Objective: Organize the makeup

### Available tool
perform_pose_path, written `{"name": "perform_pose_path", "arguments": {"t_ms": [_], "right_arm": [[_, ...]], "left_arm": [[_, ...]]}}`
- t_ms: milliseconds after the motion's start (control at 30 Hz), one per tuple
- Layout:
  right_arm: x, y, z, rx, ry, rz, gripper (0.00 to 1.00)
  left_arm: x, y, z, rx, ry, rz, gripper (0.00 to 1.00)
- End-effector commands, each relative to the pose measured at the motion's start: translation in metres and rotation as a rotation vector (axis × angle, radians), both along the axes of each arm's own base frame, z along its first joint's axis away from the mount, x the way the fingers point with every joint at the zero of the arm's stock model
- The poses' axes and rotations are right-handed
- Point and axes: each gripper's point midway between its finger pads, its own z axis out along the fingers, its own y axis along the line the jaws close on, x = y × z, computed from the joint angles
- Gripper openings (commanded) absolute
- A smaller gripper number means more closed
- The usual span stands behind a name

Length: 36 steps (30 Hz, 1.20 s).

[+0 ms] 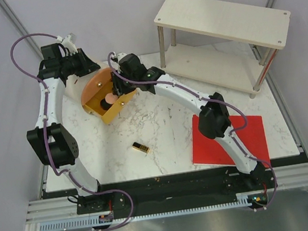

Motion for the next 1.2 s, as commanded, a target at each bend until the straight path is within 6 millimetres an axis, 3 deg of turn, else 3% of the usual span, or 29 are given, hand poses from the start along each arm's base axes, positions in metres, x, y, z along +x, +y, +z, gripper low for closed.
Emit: {"name": "perform_pose_path", "arguments": {"t_ms": [0,233,267,433,467,500,567,600,933,1167], "right_arm": [[0.005,0.006,0.037,0.108,-0.028,-0.008,0.54],[0.016,-0.019,0.053,0.157,-0.010,-0.077,0.58],[0.014,-0.024,0.069,0.184,-0.025,-0.083,0.57],[0.012,-0.048,0.086,0.274,0.010,-0.112,0.43],[0.013,-0.049,0.092,0.314,0.012,-0.105,0.30],[0.006,-0.049,0.076,0.338,0.094,-0.093,0.18],[0.008,-0.053,0.078,0.405,0.127,-0.087,0.00],[0.000,-0.053,0.065,0.425,0.206,-0.074,0.00],[-0.031,-0.044,0.010,0.462,0.519,-0.036,0.00],[-0.029,-0.032,-0.018,0.473,0.626,-0.027,0.00]], "left_arm": [[-0.044,0.015,-0.086,0.029,0.375,0.059,0.25],[-0.044,0.014,-0.085,0.024,0.374,0.055,0.25],[-0.044,0.014,-0.086,0.025,0.374,0.056,0.25],[-0.044,0.014,-0.086,0.026,0.374,0.057,0.25],[-0.044,0.015,-0.086,0.027,0.376,0.058,0.25],[-0.044,0.015,-0.086,0.027,0.374,0.058,0.25],[-0.044,0.015,-0.086,0.027,0.374,0.058,0.25],[-0.044,0.015,-0.085,0.028,0.373,0.060,0.25],[-0.042,0.016,-0.089,0.034,0.380,0.064,0.25],[-0.042,0.016,-0.092,0.031,0.387,0.062,0.25]]}}
